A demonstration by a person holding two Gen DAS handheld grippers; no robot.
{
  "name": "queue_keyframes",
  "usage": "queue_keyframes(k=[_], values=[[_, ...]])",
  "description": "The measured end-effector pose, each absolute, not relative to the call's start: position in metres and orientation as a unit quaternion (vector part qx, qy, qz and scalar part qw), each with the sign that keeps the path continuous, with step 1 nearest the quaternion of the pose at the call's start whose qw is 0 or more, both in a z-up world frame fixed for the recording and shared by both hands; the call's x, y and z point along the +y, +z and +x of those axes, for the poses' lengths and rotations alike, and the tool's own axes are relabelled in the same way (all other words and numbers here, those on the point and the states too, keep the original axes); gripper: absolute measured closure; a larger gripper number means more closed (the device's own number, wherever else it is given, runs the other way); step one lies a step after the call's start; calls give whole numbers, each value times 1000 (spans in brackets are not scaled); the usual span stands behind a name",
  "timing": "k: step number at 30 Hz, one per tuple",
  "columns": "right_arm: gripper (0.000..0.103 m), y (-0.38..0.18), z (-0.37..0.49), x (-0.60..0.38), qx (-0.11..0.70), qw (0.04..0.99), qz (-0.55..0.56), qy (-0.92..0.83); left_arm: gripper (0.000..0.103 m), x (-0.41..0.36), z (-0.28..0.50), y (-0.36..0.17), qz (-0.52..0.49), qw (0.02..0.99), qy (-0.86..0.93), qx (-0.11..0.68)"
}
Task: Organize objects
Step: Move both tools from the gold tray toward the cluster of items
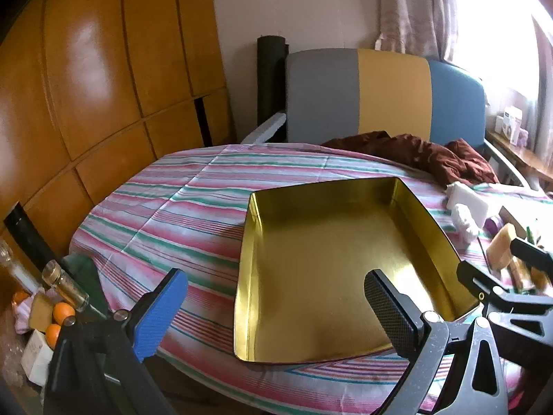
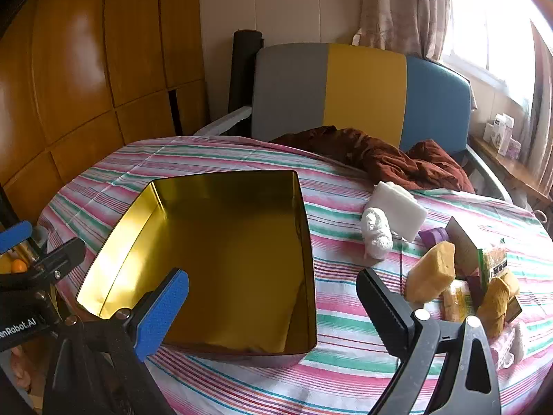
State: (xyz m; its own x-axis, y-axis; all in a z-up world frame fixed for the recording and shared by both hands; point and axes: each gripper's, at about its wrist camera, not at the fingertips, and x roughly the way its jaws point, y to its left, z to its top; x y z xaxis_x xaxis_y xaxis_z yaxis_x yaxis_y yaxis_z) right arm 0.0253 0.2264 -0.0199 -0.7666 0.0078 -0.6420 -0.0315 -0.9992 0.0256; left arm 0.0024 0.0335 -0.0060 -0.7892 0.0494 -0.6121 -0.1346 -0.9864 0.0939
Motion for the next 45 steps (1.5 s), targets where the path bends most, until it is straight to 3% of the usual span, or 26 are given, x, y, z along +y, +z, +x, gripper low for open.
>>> queue_keyframes(k=[10, 19, 37, 45], values=[[4, -21, 26, 248, 22, 33, -345, 938, 0, 55, 2, -12, -330, 85, 936, 88], [4, -18, 30, 296, 53, 78, -356, 930, 0, 80, -1, -11, -357, 191, 913, 50], [4, 2, 48, 479, 124, 225, -341, 904, 0, 144, -21, -15, -399, 284, 870, 63], [4, -27, 65, 545, 240, 248, -334, 877, 0, 186, -32, -18, -425, 322, 841, 89]])
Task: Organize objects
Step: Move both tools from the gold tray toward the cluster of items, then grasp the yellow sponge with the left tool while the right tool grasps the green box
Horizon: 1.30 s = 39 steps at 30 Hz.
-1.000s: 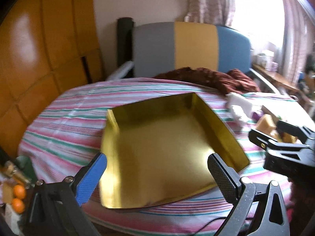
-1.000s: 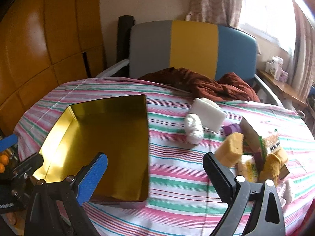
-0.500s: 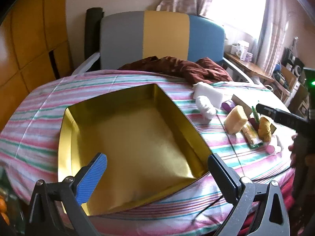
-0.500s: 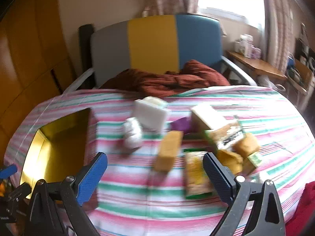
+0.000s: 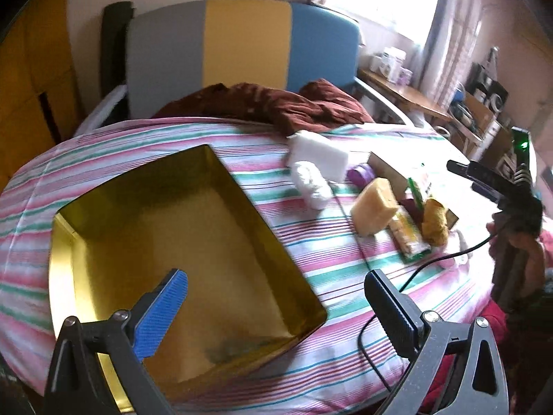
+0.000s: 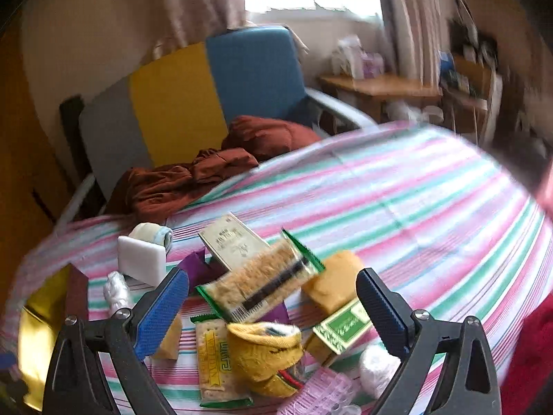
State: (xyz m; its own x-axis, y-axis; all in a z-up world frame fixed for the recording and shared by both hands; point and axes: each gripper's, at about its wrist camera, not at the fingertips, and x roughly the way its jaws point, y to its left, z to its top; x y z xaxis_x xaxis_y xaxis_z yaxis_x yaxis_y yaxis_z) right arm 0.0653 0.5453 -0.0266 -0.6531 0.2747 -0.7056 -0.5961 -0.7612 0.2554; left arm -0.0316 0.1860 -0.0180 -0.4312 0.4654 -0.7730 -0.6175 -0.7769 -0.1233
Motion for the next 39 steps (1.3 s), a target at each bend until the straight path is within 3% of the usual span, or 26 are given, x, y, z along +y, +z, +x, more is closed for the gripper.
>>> queue_keyframes(k=[20, 25, 31, 36, 39], values=[[4, -30, 88, 577, 312, 271, -328, 849, 1, 335, -53, -45, -436, 394, 799, 126], [5, -41, 104, 597, 356, 304, -338, 817, 7, 368, -63, -64, -452, 391, 789, 144], [8, -67, 110, 615, 418, 296, -375, 773, 33, 391, -74, -88, -477, 391, 770, 163], [8, -71, 92, 605, 379, 281, -410, 780, 56, 393, -79, -102, -498, 408, 750, 150], [8, -79, 85, 602, 362, 282, -435, 775, 59, 392, -76, -101, -489, 415, 752, 151]])
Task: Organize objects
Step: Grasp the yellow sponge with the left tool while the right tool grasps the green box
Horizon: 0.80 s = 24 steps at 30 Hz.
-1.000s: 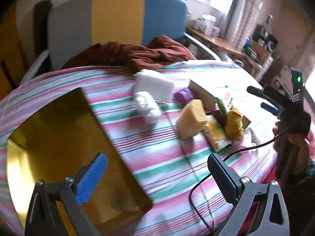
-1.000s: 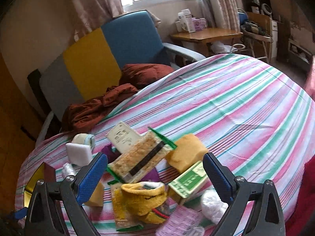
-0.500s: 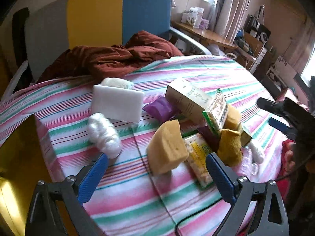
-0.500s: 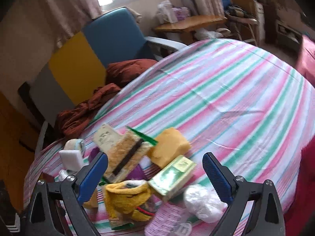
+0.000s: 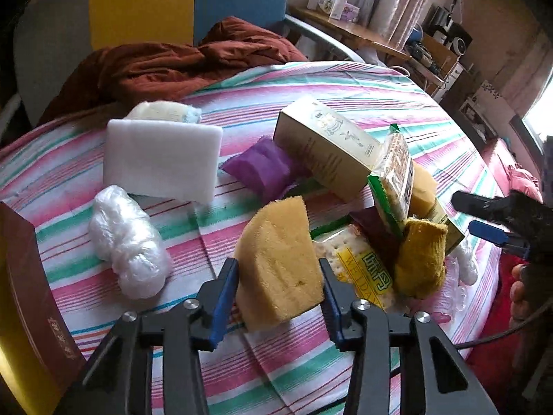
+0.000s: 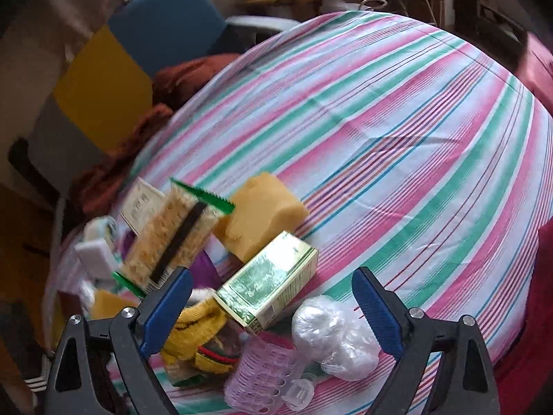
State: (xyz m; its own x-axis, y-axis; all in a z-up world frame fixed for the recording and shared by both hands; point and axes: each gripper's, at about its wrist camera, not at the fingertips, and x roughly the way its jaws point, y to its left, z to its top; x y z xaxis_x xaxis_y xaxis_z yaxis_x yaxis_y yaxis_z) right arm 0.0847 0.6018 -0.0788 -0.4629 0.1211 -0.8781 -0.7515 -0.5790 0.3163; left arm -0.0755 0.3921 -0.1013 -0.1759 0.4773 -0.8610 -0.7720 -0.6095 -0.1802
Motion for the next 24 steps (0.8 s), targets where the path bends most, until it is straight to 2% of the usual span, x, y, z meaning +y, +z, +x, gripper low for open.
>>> queue_keyframes(k=[6, 8, 10, 11, 12, 24], values=[[11, -95, 70, 596, 333, 277, -483, 761, 62, 383, -69, -100, -481, 419, 756, 147], [25, -96, 69, 594, 322, 275, -488, 763, 62, 379, -68, -98, -480, 419, 757, 143], [48, -98, 69, 592, 307, 282, -497, 761, 62, 375, -66, -96, -478, 419, 759, 140], [51, -99, 69, 592, 307, 283, -498, 760, 63, 371, -65, -95, -479, 418, 760, 138], [59, -98, 70, 591, 308, 282, -495, 762, 63, 368, -65, -94, -479, 417, 761, 136], [67, -69, 100, 591, 305, 312, -420, 796, 64, 331, -54, -57, -451, 422, 781, 91]])
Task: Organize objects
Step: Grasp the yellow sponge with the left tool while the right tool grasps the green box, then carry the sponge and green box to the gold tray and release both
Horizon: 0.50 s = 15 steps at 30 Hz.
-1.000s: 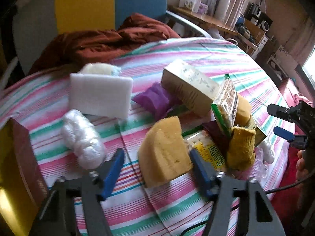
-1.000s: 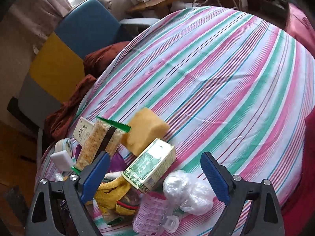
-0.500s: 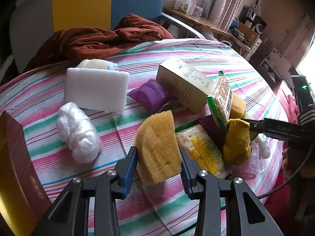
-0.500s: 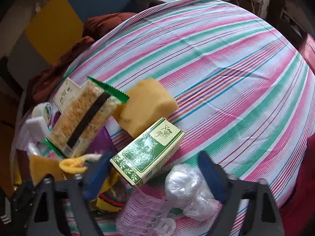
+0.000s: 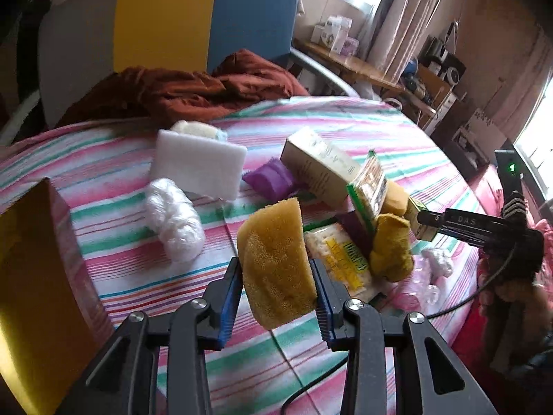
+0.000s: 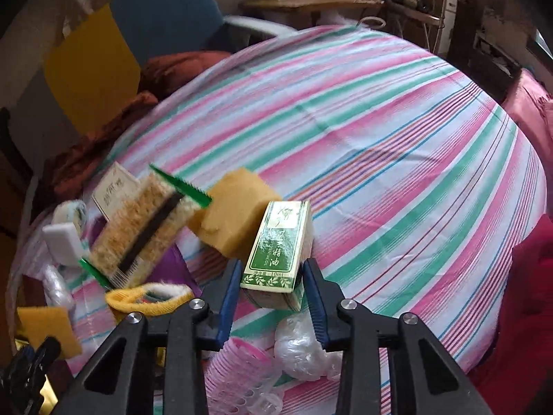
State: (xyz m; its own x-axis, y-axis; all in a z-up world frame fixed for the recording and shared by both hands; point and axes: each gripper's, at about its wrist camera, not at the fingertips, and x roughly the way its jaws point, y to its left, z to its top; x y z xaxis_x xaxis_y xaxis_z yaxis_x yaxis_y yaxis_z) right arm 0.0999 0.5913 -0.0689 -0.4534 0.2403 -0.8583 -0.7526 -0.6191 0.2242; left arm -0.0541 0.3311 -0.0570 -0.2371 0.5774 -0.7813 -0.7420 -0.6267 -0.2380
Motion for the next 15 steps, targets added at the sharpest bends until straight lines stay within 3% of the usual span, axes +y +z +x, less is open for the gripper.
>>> queue_keyframes(k=[9, 15], values=[[68, -32, 94, 572, 278, 282, -351, 848, 64, 265, -47, -14, -418, 411, 809, 45], [68, -14, 82, 511, 274, 165, -342, 883, 64, 202, -50, 0, -403, 374, 835, 18]])
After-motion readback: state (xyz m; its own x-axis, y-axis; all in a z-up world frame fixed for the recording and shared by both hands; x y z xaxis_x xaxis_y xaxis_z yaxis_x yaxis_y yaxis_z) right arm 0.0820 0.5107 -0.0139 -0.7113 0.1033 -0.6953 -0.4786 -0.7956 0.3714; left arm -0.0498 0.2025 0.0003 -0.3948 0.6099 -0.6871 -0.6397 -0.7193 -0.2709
